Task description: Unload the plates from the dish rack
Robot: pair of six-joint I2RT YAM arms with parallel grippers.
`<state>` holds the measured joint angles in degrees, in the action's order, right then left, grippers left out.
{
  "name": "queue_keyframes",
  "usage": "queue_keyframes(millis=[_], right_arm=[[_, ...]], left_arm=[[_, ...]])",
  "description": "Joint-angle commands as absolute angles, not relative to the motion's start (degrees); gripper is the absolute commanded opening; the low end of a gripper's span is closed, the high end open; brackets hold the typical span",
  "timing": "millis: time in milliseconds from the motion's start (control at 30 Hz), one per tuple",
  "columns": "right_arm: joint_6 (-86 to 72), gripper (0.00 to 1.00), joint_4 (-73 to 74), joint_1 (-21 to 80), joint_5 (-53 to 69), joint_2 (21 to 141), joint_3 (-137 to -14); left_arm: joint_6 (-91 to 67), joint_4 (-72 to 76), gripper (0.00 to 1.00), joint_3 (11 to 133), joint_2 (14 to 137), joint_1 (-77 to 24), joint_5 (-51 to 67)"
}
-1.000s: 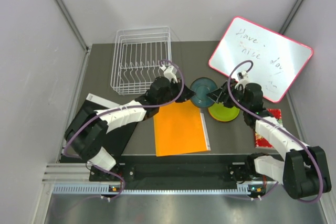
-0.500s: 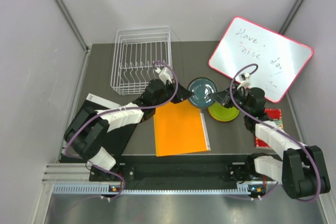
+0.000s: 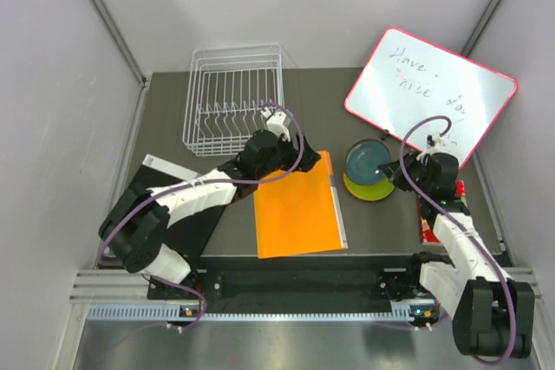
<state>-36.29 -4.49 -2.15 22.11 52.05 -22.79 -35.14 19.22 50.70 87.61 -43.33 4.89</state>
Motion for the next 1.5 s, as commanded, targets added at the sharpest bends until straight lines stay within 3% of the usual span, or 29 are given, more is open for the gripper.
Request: queue_keyframes(millis=[0, 433, 733, 767, 833, 867, 1200, 1467], right_arm=[[-32.09, 0.0, -0.18, -4.48, 19.86, 52.82, -24.52], [-30.85, 0.04, 1.67, -5.36, 19.16, 57.04, -24.43], [-27.78, 0.38, 6.15, -5.36, 18.11, 60.91, -28.3], [-27.34, 0.49, 6.59, -5.36, 17.76, 60.82, -28.82], [-26.98, 0.54, 8.08, -5.36, 16.7, 60.56, -29.53], [-26.55, 0.62, 8.61, -5.27, 16.35, 60.03, -30.23], [-23.29, 0.67, 18.45, -5.27, 2.92, 49.32, -34.63], [-18.81, 0.68, 13.55, -5.19, -5.27, 38.24, -28.67]], left_arm=[[-23.47, 9.94, 0.76, 52.56, 82.62, -43.24, -12.46], [-19.78, 8.35, 0.83, 47.46, 75.24, -43.24, -23.46], [-20.3, 8.7, 0.84, 47.81, 75.41, -43.24, -20.13], [-20.22, 8.79, 0.84, 47.9, 75.41, -43.24, -19.6], [-19.69, 8.88, 0.84, 47.9, 75.32, -43.24, -18.99], [-19.77, 8.7, 0.85, 48.07, 75.32, -43.24, -18.9], [-20.22, 5.45, 0.85, 46.94, 73.22, -43.24, -22.58], [-19.6, 3.78, 0.85, 43.86, 68.82, -43.24, -26.46]])
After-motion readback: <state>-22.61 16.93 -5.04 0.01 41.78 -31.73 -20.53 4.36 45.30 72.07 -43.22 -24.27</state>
